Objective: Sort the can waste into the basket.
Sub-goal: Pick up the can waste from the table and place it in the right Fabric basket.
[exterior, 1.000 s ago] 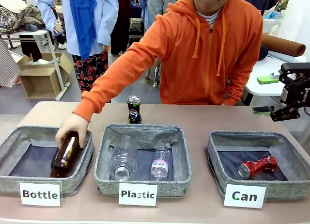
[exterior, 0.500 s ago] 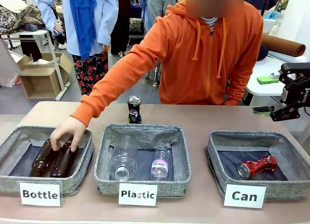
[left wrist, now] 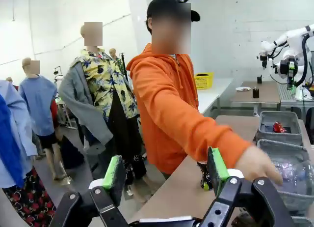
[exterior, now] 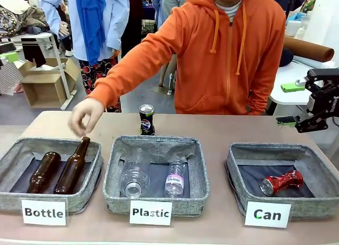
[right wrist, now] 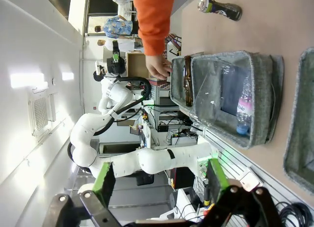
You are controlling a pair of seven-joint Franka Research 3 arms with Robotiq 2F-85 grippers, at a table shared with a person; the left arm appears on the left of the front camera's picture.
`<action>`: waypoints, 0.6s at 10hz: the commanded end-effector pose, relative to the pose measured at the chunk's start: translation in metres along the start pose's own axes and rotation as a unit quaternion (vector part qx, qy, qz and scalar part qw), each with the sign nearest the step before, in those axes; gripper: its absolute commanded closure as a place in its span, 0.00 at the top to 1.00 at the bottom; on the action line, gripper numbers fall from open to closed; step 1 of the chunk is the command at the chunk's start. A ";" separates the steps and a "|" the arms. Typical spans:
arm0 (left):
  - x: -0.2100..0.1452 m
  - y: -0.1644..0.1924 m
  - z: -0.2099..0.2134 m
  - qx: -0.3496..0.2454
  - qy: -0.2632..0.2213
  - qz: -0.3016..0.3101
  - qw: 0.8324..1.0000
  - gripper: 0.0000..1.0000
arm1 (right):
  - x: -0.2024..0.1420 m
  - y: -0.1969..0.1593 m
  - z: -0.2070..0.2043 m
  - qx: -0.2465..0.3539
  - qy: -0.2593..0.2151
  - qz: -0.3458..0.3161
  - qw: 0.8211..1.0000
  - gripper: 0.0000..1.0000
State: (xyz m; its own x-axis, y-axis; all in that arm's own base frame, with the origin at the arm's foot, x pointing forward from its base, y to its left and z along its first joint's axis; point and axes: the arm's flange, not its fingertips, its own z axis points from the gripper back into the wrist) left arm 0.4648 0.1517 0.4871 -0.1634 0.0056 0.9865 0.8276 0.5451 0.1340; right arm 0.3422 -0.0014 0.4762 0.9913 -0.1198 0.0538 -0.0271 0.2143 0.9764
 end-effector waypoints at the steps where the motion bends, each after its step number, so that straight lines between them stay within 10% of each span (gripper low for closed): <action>1: -0.009 0.003 0.039 -0.003 -0.052 0.025 0.998 0.88 | -0.001 0.004 0.000 0.000 0.001 -0.007 1.000 1.00; 3: -0.012 0.009 0.016 -0.030 -0.027 0.029 0.999 0.88 | -0.001 0.004 0.000 0.000 0.001 -0.007 1.000 1.00; 6: -0.030 0.020 -0.090 -0.105 0.132 0.023 0.985 0.88 | -0.001 0.004 0.000 0.000 0.001 -0.007 1.000 1.00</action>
State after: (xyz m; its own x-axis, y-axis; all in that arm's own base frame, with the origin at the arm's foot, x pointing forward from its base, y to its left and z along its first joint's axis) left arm 0.5080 0.1036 0.4635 -0.0710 -0.0763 0.9946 0.9028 0.4190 0.0966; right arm 0.3421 -0.0013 0.4762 0.9914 -0.1196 0.0539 -0.0272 0.2145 0.9763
